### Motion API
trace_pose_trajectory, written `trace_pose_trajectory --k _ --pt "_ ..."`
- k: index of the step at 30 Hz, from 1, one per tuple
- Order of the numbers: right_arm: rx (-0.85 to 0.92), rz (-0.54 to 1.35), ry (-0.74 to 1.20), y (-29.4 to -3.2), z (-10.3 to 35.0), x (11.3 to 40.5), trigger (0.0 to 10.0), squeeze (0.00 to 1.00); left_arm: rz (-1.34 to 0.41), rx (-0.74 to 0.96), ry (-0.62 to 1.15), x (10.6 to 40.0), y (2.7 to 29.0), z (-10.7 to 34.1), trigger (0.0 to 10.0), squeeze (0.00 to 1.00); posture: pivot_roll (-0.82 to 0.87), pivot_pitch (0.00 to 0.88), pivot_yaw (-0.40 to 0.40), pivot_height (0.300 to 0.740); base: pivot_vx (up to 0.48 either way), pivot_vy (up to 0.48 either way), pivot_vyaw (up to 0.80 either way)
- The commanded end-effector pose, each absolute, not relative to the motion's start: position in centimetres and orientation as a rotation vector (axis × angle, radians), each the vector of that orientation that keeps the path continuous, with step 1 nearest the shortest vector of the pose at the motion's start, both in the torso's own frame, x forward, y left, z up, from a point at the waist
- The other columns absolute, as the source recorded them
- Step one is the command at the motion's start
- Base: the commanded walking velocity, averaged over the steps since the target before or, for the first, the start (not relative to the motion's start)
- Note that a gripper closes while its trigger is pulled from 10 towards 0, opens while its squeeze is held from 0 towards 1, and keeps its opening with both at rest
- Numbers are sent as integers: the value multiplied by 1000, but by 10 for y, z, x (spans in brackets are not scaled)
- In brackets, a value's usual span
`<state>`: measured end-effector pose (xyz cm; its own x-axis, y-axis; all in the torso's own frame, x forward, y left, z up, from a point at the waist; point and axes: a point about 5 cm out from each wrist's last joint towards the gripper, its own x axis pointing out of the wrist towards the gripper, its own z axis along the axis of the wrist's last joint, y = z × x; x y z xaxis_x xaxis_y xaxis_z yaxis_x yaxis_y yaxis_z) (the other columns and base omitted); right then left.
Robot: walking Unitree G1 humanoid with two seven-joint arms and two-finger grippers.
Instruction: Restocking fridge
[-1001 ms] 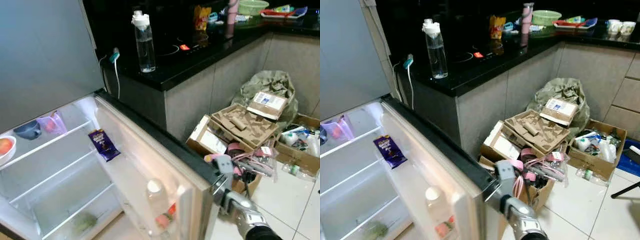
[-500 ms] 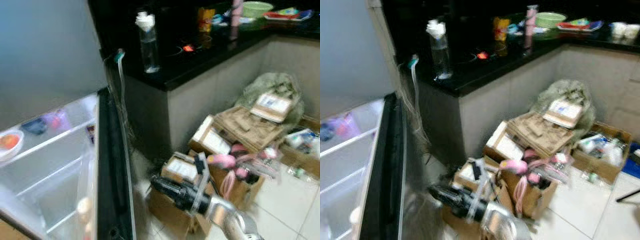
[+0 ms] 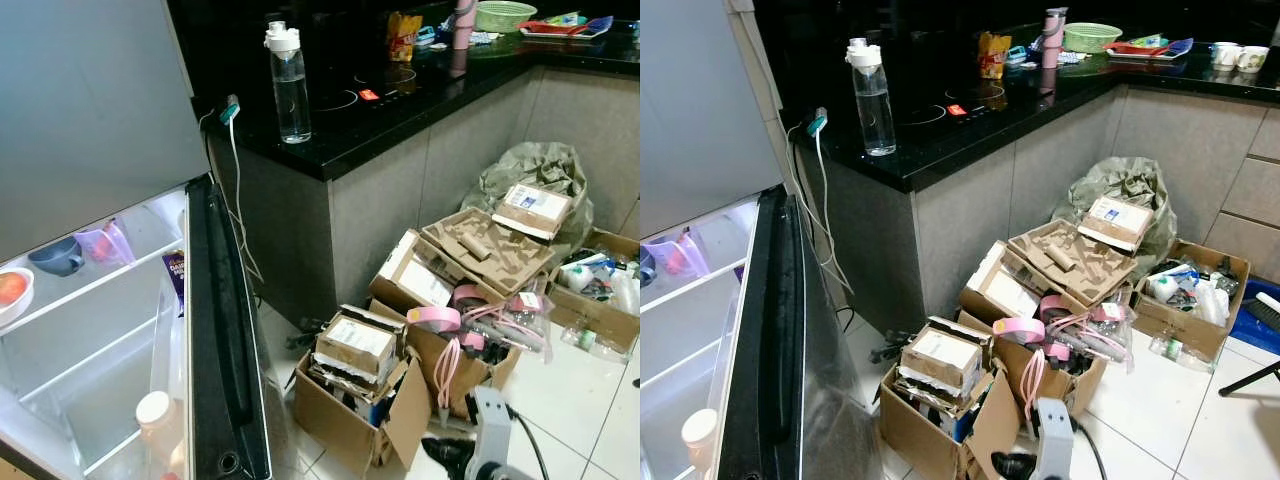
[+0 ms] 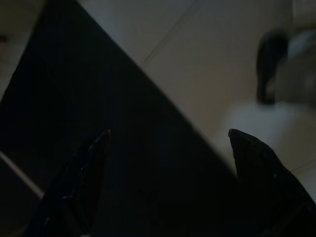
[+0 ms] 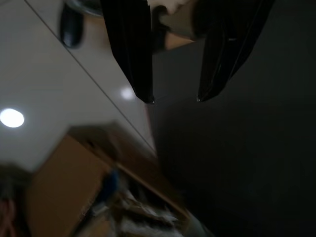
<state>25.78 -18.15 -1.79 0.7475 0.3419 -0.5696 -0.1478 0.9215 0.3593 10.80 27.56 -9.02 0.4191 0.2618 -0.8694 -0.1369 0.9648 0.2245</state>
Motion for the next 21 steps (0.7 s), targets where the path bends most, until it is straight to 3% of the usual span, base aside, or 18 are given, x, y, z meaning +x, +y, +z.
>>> trace_pose_trajectory --k 1,6,14,21 --pt "241 205 744 -192 -35 241 10000 0 325 87 1101 99 292 -86 10000 0 -68 129 75 721 0 0 0" --pt "121 -125 857 -228 -63 200 10000 0 341 43 1076 99 294 -85 10000 0 -60 120 72 721 0 0 0" --pt "144 -146 881 -226 -73 181 10000 0 324 42 1067 97 291 -86 10000 0 -60 116 76 721 0 0 0" --pt "164 -214 875 -222 -78 174 10000 0 283 21 1003 132 274 -82 10000 0 -61 116 73 721 -36 0 0"
